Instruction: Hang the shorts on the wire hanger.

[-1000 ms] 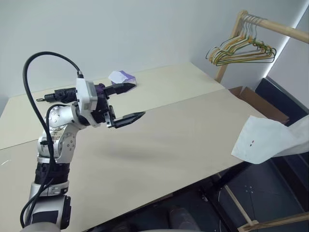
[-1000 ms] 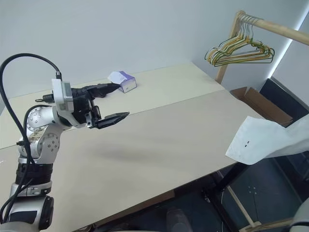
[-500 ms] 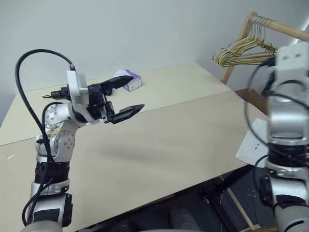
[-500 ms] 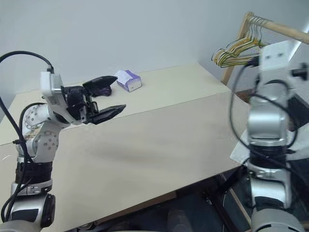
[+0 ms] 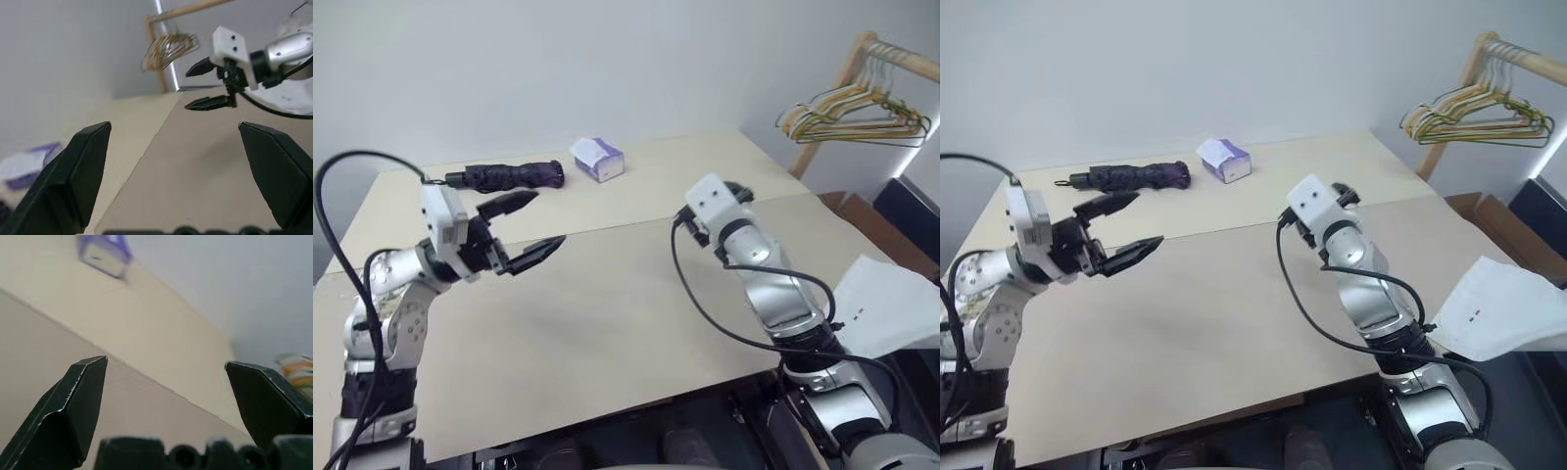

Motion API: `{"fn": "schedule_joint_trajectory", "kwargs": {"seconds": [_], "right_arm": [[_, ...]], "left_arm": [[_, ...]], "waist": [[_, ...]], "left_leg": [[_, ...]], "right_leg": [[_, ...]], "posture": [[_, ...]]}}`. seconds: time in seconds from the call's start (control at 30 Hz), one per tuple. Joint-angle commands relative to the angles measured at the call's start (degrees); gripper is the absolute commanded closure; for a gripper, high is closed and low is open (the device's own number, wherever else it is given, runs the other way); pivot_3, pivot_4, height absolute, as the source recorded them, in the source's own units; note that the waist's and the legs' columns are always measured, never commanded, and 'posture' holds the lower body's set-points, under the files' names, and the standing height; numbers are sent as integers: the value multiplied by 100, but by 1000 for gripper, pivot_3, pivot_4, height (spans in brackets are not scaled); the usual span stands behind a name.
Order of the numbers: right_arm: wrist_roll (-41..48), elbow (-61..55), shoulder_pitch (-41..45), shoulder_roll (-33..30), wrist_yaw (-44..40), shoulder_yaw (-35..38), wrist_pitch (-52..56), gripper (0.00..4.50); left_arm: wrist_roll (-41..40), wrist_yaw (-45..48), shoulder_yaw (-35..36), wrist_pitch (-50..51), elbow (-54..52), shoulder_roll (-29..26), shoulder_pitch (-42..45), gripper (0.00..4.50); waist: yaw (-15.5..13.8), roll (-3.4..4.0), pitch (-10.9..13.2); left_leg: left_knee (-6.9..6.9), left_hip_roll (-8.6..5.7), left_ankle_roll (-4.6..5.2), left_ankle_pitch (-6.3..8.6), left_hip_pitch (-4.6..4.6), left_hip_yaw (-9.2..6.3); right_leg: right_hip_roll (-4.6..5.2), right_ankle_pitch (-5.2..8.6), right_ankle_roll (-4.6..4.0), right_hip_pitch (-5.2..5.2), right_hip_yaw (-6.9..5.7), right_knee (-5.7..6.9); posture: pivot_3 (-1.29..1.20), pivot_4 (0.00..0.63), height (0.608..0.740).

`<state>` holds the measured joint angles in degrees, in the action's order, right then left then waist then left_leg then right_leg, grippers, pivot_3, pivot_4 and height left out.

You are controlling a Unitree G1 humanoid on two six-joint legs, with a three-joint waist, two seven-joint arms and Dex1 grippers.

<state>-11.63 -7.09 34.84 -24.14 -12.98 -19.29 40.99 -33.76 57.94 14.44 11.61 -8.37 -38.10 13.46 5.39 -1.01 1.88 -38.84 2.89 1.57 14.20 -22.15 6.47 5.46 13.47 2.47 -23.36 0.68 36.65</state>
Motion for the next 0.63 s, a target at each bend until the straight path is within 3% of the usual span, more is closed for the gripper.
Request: {"fn": "schedule_joint_trajectory", "kwargs": {"seconds": [0.03,0.3,0.63], "right_arm": [[43,-82,79,-247,-616,-22,-536,22],[350,178,-74,-1029,-2089,33,-1163,22],[107,114,-229,-1048,-2300,-12,-1381,22]], "left_arm": [[80,-143,210,9,-307,-152,-260,0],[399,-493,163,87,-380,-223,-737,0],[482,-500,78,72,-374,-221,-748,0]], "waist": [[-153,-3,0],[-648,-11,1],[-792,-17,-1]], "left_leg": [[-1,1,0,0,-2,0],[0,3,-5,-2,-19,23],[-2,6,-13,-8,-77,40]], "right_leg": [[0,0,-1,0,-4,0],[1,-2,-16,-22,-14,-1],[-8,-6,-25,-86,-14,7]], "posture": [[108,0,740],[170,0,740],[174,0,740]]}}
